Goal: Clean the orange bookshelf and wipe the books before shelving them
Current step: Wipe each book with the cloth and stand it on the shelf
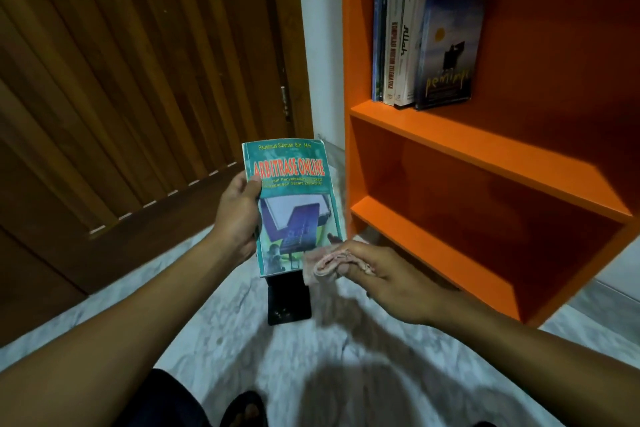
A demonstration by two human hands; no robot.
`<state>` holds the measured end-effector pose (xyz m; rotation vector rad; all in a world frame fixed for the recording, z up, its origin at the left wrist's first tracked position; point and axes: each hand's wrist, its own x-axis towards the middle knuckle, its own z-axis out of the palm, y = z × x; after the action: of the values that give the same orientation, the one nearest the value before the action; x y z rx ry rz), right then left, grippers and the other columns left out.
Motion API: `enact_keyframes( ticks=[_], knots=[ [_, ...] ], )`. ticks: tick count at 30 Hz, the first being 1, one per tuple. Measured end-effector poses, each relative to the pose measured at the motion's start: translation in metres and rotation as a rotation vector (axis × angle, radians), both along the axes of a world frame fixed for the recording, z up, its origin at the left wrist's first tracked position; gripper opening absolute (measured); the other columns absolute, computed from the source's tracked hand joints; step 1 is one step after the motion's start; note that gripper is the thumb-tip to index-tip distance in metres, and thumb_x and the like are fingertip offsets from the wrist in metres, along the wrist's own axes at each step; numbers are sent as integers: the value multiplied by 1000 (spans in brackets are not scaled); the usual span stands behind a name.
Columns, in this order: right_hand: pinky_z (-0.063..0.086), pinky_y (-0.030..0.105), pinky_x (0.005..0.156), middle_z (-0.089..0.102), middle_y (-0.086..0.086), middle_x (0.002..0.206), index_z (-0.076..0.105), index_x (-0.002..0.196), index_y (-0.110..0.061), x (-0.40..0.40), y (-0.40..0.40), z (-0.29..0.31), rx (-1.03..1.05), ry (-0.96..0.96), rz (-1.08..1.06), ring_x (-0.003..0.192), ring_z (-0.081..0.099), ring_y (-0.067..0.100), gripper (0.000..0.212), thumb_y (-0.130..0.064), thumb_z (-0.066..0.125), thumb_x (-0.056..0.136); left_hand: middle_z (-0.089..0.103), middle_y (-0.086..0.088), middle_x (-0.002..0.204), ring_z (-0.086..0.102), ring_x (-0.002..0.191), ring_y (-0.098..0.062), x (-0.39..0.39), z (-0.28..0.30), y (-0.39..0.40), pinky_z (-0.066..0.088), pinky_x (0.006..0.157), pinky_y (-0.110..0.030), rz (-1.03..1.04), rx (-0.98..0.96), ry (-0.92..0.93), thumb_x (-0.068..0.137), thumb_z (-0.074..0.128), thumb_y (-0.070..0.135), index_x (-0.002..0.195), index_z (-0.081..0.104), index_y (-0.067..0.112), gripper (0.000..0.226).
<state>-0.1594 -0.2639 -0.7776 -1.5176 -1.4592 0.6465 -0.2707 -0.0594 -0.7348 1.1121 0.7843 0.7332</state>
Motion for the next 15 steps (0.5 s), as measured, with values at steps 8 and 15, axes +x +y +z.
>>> enact_keyframes(
  ticks=[8, 15],
  knots=[
    [45, 25, 71, 71, -15, 82, 65, 101, -24, 43, 18, 37, 225, 332, -559, 72, 62, -6, 19, -17, 48, 104, 72, -15, 105, 74, 82, -25, 8, 0, -25, 62, 67, -36, -172, 115, 25, 107, 39, 17, 116, 55, 15, 18],
    [40, 28, 111, 59, -10, 133, 57, 130, -18, 43, 38, 51, 420, 122, -586, 128, 51, -2, 29, -22, 44, 105, 73, -19, 110, 73, 90, -33, 33, -8, -68, 62, 70, -41, -381, -9, -7, 106, 39, 19, 119, 59, 18, 24]
  ],
)
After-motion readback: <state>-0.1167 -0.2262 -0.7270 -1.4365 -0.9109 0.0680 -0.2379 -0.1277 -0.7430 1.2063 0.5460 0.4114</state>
